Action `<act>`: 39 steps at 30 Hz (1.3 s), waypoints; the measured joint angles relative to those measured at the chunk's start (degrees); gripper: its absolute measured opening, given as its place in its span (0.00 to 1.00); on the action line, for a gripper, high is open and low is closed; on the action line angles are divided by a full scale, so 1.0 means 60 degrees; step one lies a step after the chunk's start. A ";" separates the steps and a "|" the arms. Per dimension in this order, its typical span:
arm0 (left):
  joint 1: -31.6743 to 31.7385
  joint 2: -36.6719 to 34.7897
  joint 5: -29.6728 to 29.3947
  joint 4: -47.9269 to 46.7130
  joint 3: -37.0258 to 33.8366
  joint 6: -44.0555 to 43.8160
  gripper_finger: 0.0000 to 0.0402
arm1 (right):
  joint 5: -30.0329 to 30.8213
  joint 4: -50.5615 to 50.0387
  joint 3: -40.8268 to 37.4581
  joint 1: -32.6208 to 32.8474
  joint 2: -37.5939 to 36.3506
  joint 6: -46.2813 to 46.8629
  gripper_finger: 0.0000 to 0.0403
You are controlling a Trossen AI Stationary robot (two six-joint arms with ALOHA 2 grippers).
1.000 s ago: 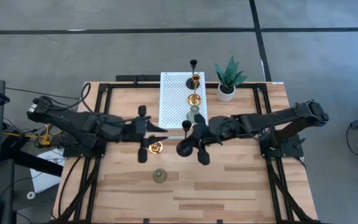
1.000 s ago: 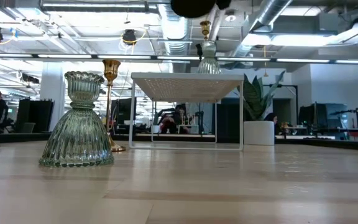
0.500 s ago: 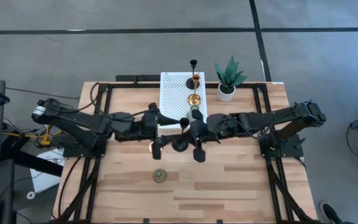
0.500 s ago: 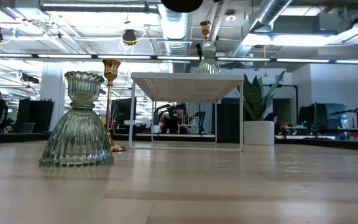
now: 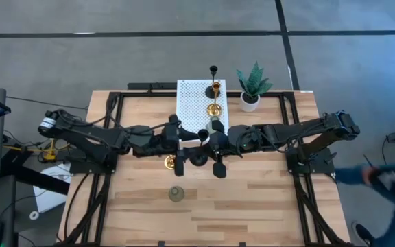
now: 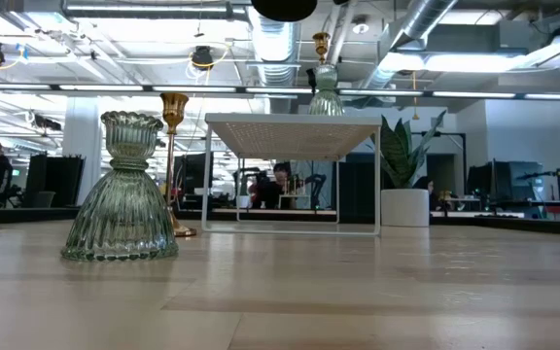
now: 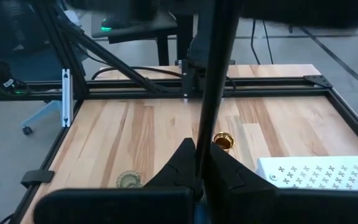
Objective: Pick & Place candle stick holders
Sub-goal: Put the black candle holder aligned with the other black candle holder on the shelf
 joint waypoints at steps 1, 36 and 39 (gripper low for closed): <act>0.0003 -0.0020 -0.0004 0.0011 0.0000 0.0000 0.41 | 0.0004 0.0000 0.0000 0.0000 0.0000 -0.0073 0.00; 0.0003 -0.0025 -0.0007 -0.0013 0.0000 0.0373 0.03 | 0.0222 0.0026 -0.0004 -0.0047 -0.0007 -0.0168 0.08; 0.0003 -0.0022 -0.0007 -0.0029 0.0000 0.0373 0.03 | 0.0222 0.0036 -0.0004 -0.0047 -0.0007 -0.0167 0.11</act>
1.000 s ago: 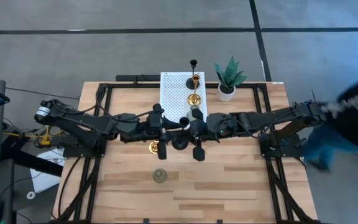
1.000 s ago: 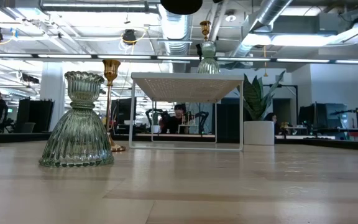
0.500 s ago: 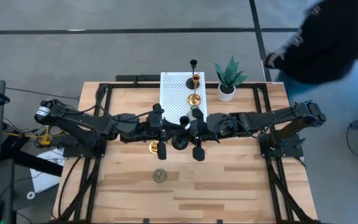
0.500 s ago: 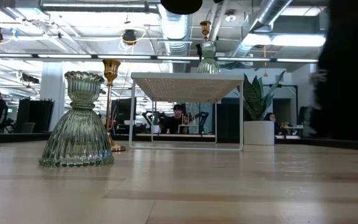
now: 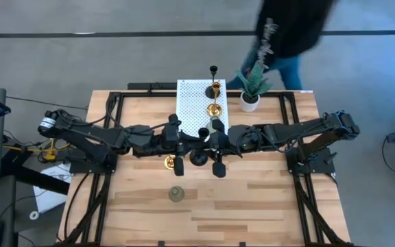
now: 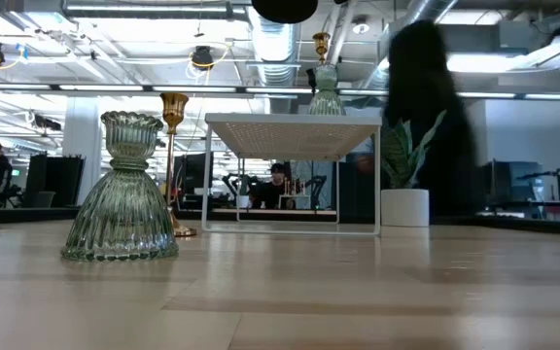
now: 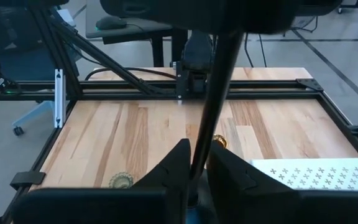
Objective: Pick & Place candle stick holders
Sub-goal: Put the black candle holder aligned with the other black candle holder on the shelf
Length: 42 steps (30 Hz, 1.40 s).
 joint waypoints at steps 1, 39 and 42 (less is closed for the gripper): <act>0.0000 0.0000 0.0001 -0.0005 0.0000 0.0002 0.03 | 0.0003 0.0000 0.0000 0.0000 0.0000 0.0000 0.12; 0.3358 -0.0850 0.0674 -0.1423 0.0004 0.1391 0.03 | 0.0681 -0.3054 -0.0007 0.1025 -0.2675 0.0129 0.03; 0.4334 -0.0845 0.1576 -0.1417 -0.0006 0.1096 0.03 | 0.1168 -0.3261 -0.0007 0.1353 -0.2849 -0.0004 0.01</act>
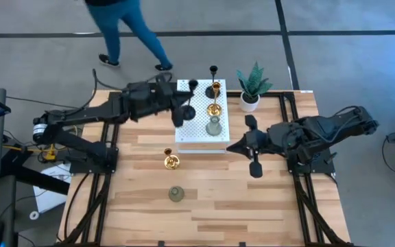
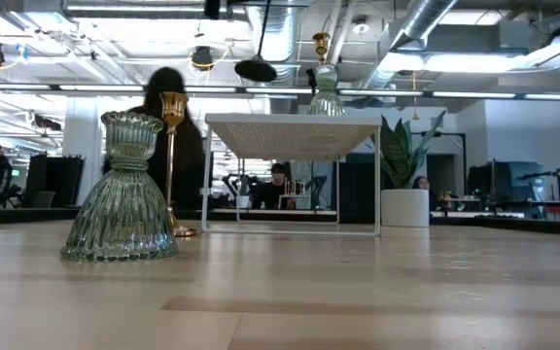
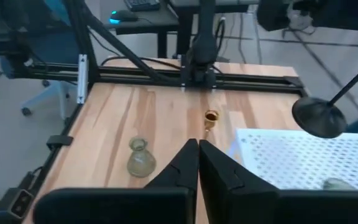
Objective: Pick & Place candle stick holders
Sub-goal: Put the black candle holder aligned with the other black candle holder on the shelf
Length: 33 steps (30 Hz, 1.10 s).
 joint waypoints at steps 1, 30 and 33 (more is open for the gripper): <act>0.0325 0.0000 0.0306 0.0087 -0.0067 -0.0128 0.03 | 0.0159 -0.0089 0.0000 0.0127 -0.0066 -0.0011 0.01; 0.3905 0.2763 0.2329 0.5904 -0.2030 -0.1365 0.03 | 0.1696 0.1418 -0.2743 0.0596 -0.2177 0.1141 0.00; 0.3928 0.2898 0.2244 0.6133 -0.2030 -0.1313 0.03 | 0.1712 0.1454 -0.2736 0.0557 -0.2212 0.1135 0.00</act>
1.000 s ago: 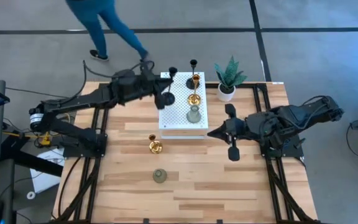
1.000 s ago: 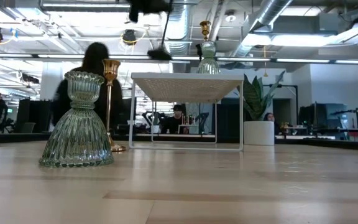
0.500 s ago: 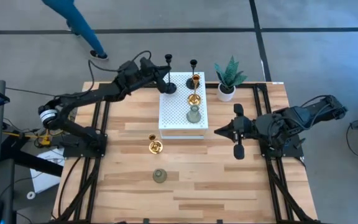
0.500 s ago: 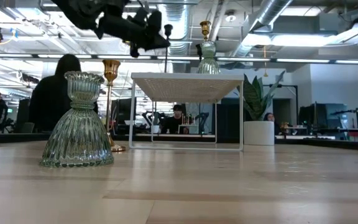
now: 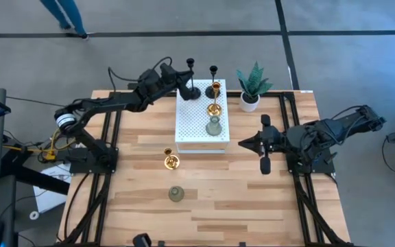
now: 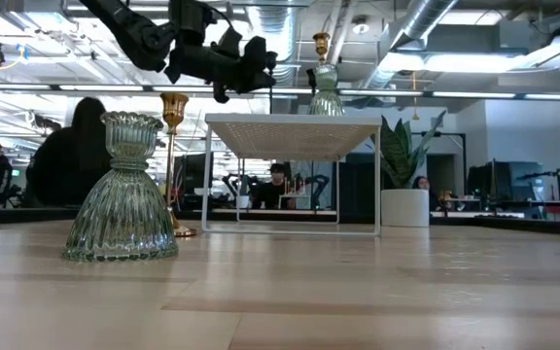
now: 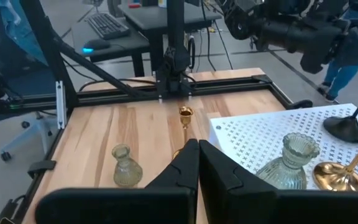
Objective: Pick & Place candle stick holders
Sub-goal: Put the black candle holder aligned with the other black candle holder on the shelf
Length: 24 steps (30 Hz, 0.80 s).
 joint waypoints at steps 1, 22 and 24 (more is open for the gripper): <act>0.0033 0.0024 -0.0013 0.0072 0.0000 0.0005 0.03 | 0.0029 -0.0022 0.0000 -0.0028 0.0007 -0.0033 0.00; 0.0073 0.0319 -0.0309 0.0449 0.0015 0.0241 0.03 | 0.0152 -0.0068 -0.0004 -0.0171 0.0012 -0.0070 0.00; 0.0073 0.0319 -0.0315 0.0445 0.0015 0.0238 0.04 | 0.0154 -0.0068 -0.0004 -0.0174 0.0016 -0.0071 0.00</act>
